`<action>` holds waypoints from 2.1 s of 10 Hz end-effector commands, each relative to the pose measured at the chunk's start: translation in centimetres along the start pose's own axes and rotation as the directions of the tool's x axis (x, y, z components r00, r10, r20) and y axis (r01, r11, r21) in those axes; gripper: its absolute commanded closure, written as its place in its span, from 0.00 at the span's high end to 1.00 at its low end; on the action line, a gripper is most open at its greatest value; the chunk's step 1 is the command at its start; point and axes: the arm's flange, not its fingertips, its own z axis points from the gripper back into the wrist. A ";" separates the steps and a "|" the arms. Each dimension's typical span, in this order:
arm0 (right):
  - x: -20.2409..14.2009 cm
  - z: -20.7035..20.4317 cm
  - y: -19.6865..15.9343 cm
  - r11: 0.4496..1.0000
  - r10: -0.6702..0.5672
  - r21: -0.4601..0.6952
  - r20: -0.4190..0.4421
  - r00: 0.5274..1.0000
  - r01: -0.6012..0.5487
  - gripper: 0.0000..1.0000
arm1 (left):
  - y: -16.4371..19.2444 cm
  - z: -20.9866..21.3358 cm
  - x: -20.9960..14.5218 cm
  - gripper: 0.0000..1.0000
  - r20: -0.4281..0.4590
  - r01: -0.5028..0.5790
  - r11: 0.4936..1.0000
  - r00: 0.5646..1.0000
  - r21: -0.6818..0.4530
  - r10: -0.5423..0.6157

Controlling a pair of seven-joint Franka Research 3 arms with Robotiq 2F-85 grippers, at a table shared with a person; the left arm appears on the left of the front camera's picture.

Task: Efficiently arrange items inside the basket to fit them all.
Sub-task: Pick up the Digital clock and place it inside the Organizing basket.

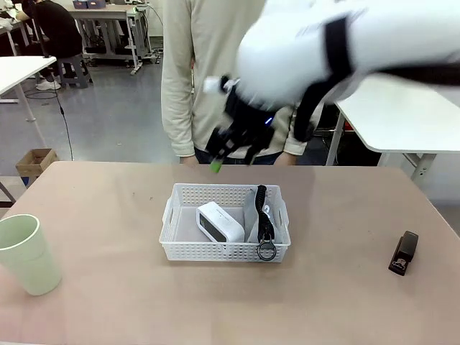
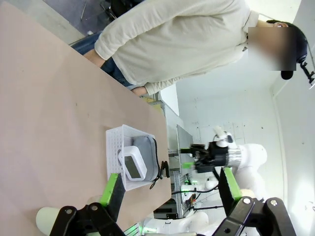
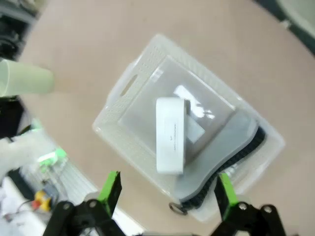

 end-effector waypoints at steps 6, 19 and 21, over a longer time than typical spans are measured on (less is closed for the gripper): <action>-24.6 16.2 -32.8 0.614 -0.605 0.681 0.081 0.792 0.399 1.00 | -0.1 -0.1 0.1 1.00 0.008 0.018 1.000 1.000 -0.024 -0.017; -39.8 7.2 -48.1 0.197 -0.841 0.900 -0.048 0.539 0.388 1.00 | -0.1 -0.1 0.1 1.00 0.008 0.018 1.000 1.000 -0.024 -0.017; -39.8 7.2 -48.1 0.197 -0.841 0.900 -0.048 0.539 0.388 1.00 | -0.1 -0.1 0.1 1.00 0.008 0.018 1.000 1.000 -0.024 -0.017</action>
